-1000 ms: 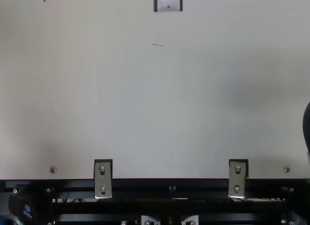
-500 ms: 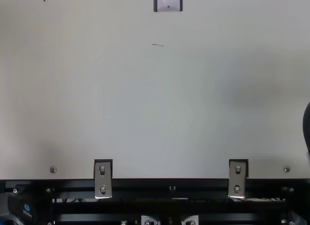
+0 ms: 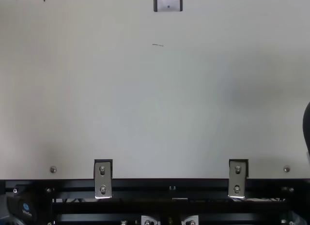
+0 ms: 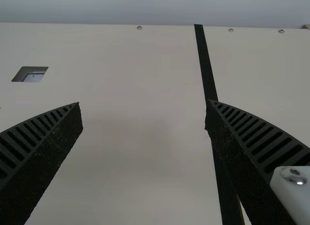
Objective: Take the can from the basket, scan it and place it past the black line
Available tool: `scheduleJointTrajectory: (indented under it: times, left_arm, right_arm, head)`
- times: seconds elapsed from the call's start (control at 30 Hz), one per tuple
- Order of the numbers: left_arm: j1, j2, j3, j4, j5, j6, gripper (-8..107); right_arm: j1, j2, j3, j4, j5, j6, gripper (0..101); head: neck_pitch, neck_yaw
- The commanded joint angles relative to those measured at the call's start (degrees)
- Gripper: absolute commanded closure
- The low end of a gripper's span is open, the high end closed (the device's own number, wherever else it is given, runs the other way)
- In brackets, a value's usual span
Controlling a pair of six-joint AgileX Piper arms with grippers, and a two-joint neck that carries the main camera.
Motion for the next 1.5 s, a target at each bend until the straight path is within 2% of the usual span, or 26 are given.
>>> scheduleJointTrajectory:
  times: [0.0, 0.77, 1.17, 1.47]
  left_arm:
    - [0.1, -1.2, 0.2, -0.9, 0.6, 0.3, 89]
    - [2.7, -13.7, 0.7, -3.2, 6.3, -0.3, 89]
    - [3.3, -22.8, 4.9, -6.6, 8.4, -0.1, 89]
    - [4.1, -30.4, 6.1, -7.6, 12.2, -2.7, 89]
  right_arm:
    - [0.0, 0.0, 0.0, 0.0, 0.0, 0.0, 0]
    - [0.0, 0.0, 0.0, 0.0, 0.0, 0.0, 0]
    - [0.0, 0.0, 0.0, 0.0, 0.0, 0.0, 0]
    - [0.0, 0.0, 0.0, 0.0, 0.0, 0.0, 0]
  head:
    - [-1.8, 1.0]
    - [-1.8, 1.0]
    - [-1.8, 1.0]
    - [-1.8, 1.0]
